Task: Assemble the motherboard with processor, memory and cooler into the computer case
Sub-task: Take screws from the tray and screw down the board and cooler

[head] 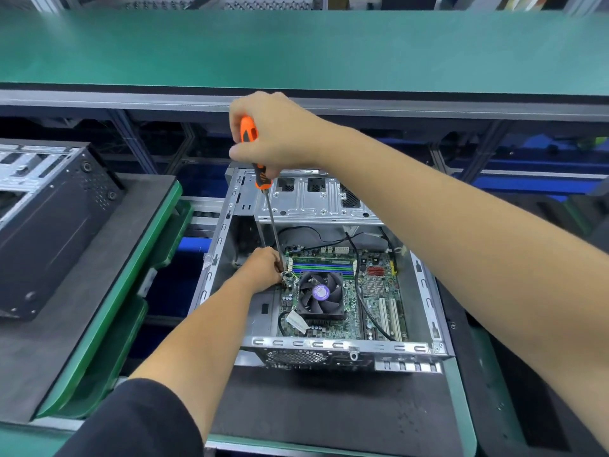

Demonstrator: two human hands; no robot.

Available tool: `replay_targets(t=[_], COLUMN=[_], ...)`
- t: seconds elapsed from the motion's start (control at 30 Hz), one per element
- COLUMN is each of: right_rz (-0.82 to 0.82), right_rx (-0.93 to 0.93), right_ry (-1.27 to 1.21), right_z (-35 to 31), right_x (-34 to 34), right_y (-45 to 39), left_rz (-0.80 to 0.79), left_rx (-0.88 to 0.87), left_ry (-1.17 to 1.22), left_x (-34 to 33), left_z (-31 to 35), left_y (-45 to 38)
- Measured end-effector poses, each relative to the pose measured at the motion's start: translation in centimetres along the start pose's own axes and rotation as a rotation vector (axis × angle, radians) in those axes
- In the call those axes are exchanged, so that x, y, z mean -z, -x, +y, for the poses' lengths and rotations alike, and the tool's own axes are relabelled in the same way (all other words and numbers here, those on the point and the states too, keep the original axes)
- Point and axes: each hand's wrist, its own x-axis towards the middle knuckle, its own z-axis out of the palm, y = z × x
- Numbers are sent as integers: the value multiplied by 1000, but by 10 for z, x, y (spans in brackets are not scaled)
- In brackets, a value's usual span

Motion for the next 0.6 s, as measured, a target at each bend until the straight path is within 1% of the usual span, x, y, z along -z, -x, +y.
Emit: replay_targets(t=[0.07, 0.1, 0.2, 0.23, 0.33, 0.37, 0.5, 0.6], right_rz=[6, 3, -14, -53, -252, -271, -196, -113], right_rx=[78, 85, 23, 0, -34, -18, 76, 13], right_ry=[224, 307, 464, 464, 395, 404, 438, 565], right_z=[-1, -2, -9, -12, -21, -23, -21, -22], right_x=[2, 1, 0, 2, 13, 15, 13, 11], right_y=[-1, -1, -1, -1, -1, 0, 4, 3], left_rz=[-14, -14, -13, -14, -25, -25, -22, -23], left_rx=[-18, -16, 1, 6, 14, 10, 4, 17], left_ry=[-47, -56, -61, -65, -62, -68, -53, -77], left_x=[0, -1, -2, -2, -3, -3, -4, -3], left_z=[0, 0, 0, 0, -1, -1, -1, 2], left_y=[-1, -1, -3, -3, -5, -5, -7, -5])
